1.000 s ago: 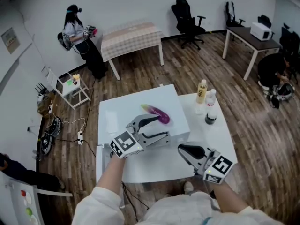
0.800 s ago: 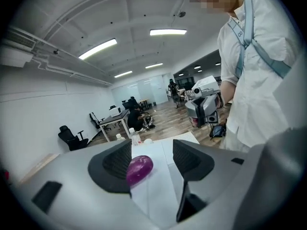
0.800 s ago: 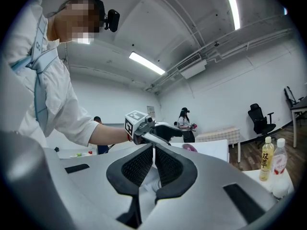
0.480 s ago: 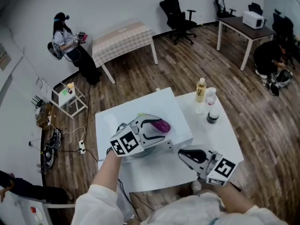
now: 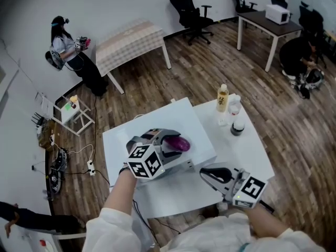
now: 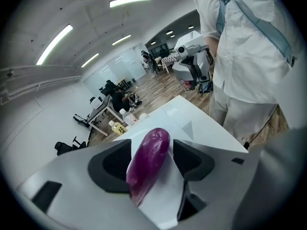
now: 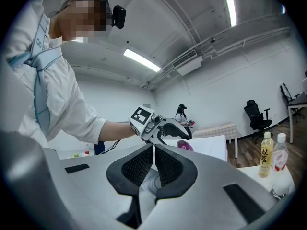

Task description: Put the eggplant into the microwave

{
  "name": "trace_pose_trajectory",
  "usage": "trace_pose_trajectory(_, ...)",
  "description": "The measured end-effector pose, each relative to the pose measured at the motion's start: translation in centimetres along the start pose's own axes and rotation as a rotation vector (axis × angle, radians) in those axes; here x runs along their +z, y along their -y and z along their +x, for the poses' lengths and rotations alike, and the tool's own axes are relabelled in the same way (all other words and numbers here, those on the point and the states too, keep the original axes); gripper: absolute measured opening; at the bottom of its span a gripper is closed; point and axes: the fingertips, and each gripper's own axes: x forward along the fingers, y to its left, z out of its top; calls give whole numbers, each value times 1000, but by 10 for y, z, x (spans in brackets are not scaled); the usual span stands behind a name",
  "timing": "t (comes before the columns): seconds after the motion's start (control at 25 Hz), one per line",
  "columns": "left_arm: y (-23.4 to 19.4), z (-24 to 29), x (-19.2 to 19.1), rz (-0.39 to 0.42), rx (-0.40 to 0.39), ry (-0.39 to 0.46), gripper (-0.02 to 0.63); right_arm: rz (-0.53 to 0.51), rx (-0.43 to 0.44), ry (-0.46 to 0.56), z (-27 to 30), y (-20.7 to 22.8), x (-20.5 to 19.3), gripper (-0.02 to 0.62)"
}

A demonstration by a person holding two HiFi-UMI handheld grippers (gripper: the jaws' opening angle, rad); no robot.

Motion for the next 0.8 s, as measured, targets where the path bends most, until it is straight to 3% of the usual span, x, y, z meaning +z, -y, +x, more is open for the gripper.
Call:
trace_pose_trajectory(0.28, 5, 16, -8, 89, -27, -118, 262, 2, 0, 13, -4, 2, -3, 35)
trace_pose_trajectory(0.64, -1, 18, -9, 125, 36, -179, 227, 31, -9, 33, -9, 3, -2, 35)
trace_pose_trajectory(0.8, -4, 11, -7, 105, 83, -179, 222, 32, -1, 28, -8, 2, -1, 35)
